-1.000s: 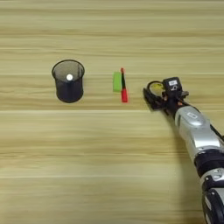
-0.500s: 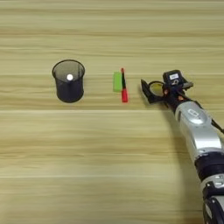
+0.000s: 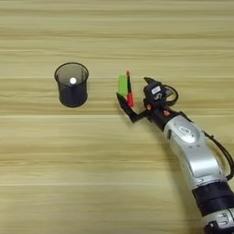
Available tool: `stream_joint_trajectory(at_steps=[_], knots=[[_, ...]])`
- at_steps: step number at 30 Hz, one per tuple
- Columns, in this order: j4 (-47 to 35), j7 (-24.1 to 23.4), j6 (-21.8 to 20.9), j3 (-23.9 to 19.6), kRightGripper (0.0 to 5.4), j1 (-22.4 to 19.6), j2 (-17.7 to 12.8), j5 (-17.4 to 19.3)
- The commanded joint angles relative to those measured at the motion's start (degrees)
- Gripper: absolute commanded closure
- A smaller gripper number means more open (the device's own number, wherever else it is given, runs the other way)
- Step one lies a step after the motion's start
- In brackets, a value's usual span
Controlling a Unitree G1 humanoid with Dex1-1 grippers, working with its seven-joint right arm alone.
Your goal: Move the objects on the table
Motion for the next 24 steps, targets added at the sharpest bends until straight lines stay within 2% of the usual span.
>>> stream_joint_trajectory(at_steps=[1, 8, 24], knots=[[0.3, -0.3, -0.8, 0.4, 0.03, -3.6, 0.1, -0.4], [8.1, -0.8, -1.9, 0.1, 0.03, -6.5, 0.4, -0.9], [14.9, 0.5, -0.7, -2.3, 0.03, -10.1, 1.2, 1.7]])
